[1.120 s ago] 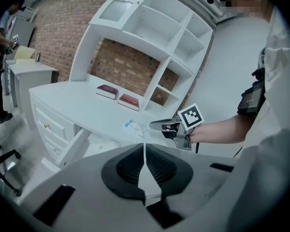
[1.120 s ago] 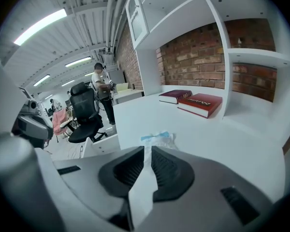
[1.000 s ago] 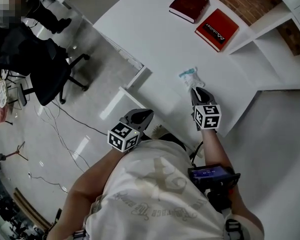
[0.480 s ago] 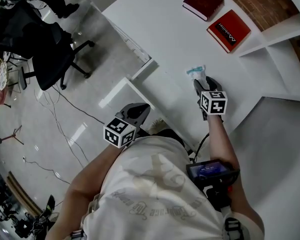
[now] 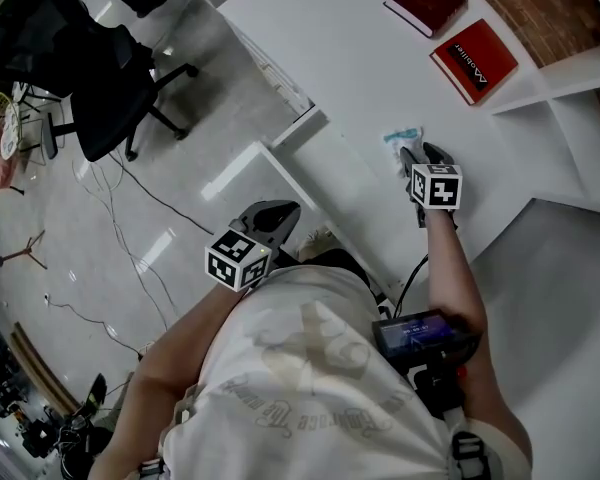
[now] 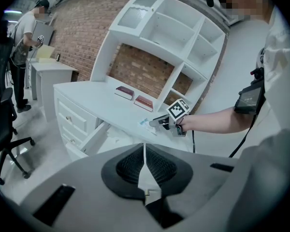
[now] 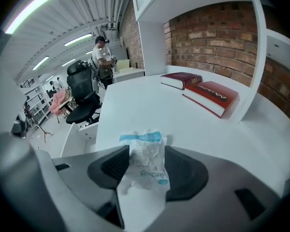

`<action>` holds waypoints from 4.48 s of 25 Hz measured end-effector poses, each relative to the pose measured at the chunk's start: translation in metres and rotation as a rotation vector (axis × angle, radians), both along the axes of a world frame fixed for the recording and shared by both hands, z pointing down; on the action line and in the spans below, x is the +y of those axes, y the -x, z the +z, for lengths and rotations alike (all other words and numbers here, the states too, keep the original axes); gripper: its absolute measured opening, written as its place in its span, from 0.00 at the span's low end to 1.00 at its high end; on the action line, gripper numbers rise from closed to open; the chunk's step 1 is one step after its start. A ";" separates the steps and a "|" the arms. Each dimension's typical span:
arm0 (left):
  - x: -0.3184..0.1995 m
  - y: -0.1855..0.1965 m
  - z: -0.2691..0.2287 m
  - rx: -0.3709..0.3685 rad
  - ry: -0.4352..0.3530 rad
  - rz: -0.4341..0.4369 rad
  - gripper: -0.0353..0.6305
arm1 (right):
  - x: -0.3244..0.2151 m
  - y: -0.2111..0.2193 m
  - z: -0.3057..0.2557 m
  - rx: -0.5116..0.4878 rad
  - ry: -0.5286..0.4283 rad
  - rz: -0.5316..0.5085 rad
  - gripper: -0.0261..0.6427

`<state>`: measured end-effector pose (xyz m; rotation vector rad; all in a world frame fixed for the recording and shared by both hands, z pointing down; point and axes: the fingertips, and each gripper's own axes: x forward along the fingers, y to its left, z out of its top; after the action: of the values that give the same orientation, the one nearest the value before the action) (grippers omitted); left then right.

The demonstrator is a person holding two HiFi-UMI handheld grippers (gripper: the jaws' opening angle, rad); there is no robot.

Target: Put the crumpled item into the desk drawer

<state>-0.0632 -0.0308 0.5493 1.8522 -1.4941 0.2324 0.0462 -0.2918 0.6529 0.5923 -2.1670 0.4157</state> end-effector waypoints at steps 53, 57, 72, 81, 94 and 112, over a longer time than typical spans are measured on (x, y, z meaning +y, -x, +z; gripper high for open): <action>-0.026 -0.042 -0.020 -0.024 -0.092 0.196 0.10 | 0.042 -0.058 -0.063 -0.176 -0.057 0.156 0.22; -0.031 -0.050 -0.020 -0.028 -0.096 0.224 0.10 | 0.050 -0.063 -0.069 -0.202 -0.056 0.160 0.22; -0.026 -0.079 -0.018 -0.043 -0.095 0.258 0.10 | 0.115 -0.071 -0.055 -0.247 0.004 0.045 0.21; -0.008 -0.080 -0.016 -0.049 -0.081 0.249 0.10 | 0.159 -0.050 -0.040 -0.236 0.015 -0.099 0.21; 0.012 -0.053 -0.008 -0.022 -0.038 0.184 0.10 | 0.186 -0.028 0.009 -0.119 0.056 -0.204 0.21; 0.024 -0.010 0.015 0.022 0.013 0.068 0.10 | 0.186 0.007 0.083 -0.009 0.157 -0.207 0.21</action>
<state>-0.0536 -0.0069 0.5644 1.8909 -1.4137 0.2530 0.0389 -0.1063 0.7358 0.2758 -2.1543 0.4709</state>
